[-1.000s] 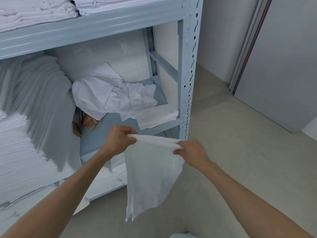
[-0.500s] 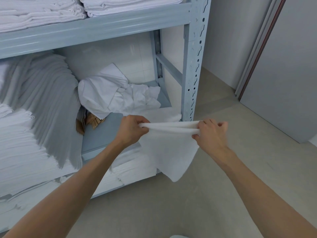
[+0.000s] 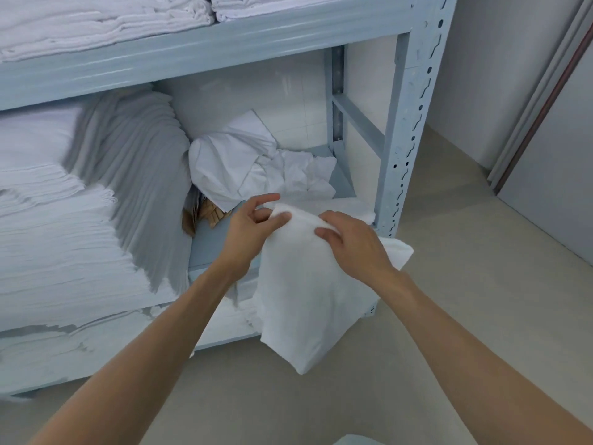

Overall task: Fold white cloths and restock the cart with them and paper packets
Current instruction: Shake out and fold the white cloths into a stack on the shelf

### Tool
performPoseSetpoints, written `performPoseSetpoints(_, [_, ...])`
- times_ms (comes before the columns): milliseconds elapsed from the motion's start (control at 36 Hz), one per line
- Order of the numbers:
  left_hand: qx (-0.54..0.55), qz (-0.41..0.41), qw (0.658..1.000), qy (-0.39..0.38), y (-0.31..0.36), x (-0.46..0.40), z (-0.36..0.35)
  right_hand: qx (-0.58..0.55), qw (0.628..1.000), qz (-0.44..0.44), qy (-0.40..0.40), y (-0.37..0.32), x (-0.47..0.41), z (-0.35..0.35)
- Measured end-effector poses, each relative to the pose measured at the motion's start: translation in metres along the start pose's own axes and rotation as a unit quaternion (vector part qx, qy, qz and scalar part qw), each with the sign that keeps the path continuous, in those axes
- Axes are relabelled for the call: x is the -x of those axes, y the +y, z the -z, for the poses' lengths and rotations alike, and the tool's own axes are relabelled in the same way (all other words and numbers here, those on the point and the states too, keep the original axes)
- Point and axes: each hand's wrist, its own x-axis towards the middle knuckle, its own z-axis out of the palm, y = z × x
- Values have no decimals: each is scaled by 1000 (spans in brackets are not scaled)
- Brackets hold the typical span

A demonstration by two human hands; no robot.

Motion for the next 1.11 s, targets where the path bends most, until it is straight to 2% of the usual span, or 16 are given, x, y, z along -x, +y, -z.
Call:
performPoseSetpoints(83, [26, 16, 999, -34, -15, 14, 17, -16, 999, 32, -1, -17, -11, 2])
performPoseSetpoints(222, [-68, 93, 993, -40, -52, 38, 28, -35, 995, 95, -3, -45, -27, 16])
performPoseSetpoints(333, [-62, 142, 986, -62, -73, 51, 17, -34, 990, 139, -11, -62, -36, 33])
performPoseSetpoints(472, [-21, 126, 990, -67, -77, 52, -12, -24, 987, 157, -5, -66, -46, 56])
performPoseSetpoints(639, [8, 137, 988, -76, -60, 45, -33, -15, 989, 140, 41, -49, -56, 82])
performPoseSetpoints(778, [37, 149, 978, -141, -43, 40, -35, -37, 991, 86, 91, -18, -67, 95])
performPoseSetpoints(917, [44, 142, 972, -180, -26, 33, -41, -81, 990, -14, 114, 28, -68, 82])
performPoseSetpoints(1028, [70, 143, 972, -175, -17, 27, -48, -54, 990, -107, 76, 70, -54, 54])
performPoseSetpoints(1111, [84, 157, 969, -168, -11, 22, -50, -12, 980, -199, -9, 93, -32, 24])
